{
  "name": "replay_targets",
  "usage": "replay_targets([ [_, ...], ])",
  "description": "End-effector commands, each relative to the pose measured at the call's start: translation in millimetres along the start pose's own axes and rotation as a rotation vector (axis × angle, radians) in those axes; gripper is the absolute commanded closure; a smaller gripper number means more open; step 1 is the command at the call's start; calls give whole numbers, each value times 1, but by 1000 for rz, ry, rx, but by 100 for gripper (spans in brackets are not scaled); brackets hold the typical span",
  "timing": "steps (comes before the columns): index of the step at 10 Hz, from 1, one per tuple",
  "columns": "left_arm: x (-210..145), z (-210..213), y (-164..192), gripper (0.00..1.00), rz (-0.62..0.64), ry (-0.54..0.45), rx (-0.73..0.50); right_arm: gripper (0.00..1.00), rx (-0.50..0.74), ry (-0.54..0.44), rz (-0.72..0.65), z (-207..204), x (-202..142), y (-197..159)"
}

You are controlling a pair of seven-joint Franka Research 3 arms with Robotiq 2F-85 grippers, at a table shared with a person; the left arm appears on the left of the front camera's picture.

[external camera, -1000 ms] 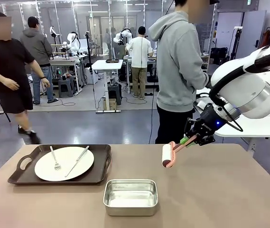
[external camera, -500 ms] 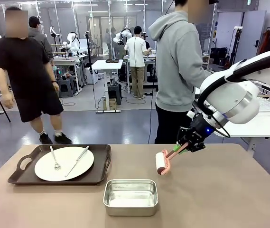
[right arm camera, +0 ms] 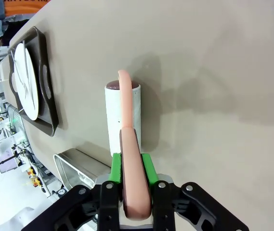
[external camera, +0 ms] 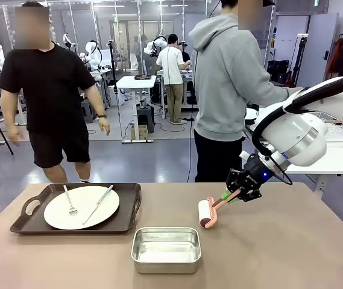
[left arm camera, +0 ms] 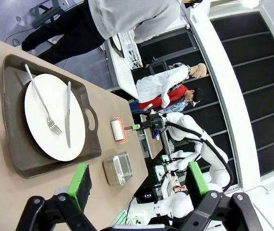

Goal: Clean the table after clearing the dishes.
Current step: When the left (or right) Handle tray is removed, use the left hand (or right hand) to clean the left (or right) side of the table with the Lint Roller.

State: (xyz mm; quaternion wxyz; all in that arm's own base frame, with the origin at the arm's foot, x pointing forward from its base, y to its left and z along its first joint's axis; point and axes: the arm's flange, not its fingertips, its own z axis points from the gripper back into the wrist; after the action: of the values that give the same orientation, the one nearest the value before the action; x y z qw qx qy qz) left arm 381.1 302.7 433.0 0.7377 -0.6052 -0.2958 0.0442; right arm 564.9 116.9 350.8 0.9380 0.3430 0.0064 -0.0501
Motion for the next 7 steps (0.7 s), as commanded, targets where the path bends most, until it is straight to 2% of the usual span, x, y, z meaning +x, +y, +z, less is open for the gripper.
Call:
replay_targets([
  [1,-2,3,-2,0,-3,0,-10,79,-21,23,-10,3,8,-23],
  [7,-2,3,-2,0,-3,0,-10,79,-124,-20,-59,55,6,-109],
])
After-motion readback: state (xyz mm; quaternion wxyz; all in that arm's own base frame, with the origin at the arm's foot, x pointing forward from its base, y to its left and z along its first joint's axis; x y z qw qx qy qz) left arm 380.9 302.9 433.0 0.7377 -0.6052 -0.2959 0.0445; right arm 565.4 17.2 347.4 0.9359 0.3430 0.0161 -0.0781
